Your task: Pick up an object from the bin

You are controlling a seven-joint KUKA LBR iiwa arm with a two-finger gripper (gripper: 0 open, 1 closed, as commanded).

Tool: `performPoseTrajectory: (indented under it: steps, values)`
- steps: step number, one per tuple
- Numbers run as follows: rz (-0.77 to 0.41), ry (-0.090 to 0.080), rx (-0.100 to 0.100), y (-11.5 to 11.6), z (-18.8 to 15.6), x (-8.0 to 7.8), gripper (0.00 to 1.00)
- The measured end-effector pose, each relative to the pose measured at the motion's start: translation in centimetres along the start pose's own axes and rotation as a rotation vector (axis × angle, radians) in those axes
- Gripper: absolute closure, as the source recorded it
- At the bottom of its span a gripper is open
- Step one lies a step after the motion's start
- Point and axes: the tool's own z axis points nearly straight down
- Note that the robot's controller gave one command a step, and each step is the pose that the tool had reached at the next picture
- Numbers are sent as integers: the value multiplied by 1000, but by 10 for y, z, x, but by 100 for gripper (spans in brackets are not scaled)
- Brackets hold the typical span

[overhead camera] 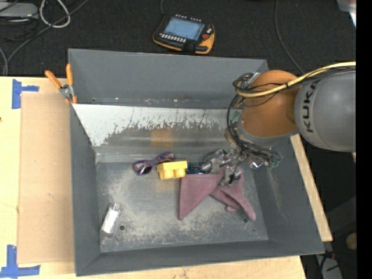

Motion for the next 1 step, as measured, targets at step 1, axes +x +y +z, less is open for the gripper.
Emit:
performPoseTrajectory:
  steps: [1]
  values:
    - [-15,-8,4,-10,-81,29,100]
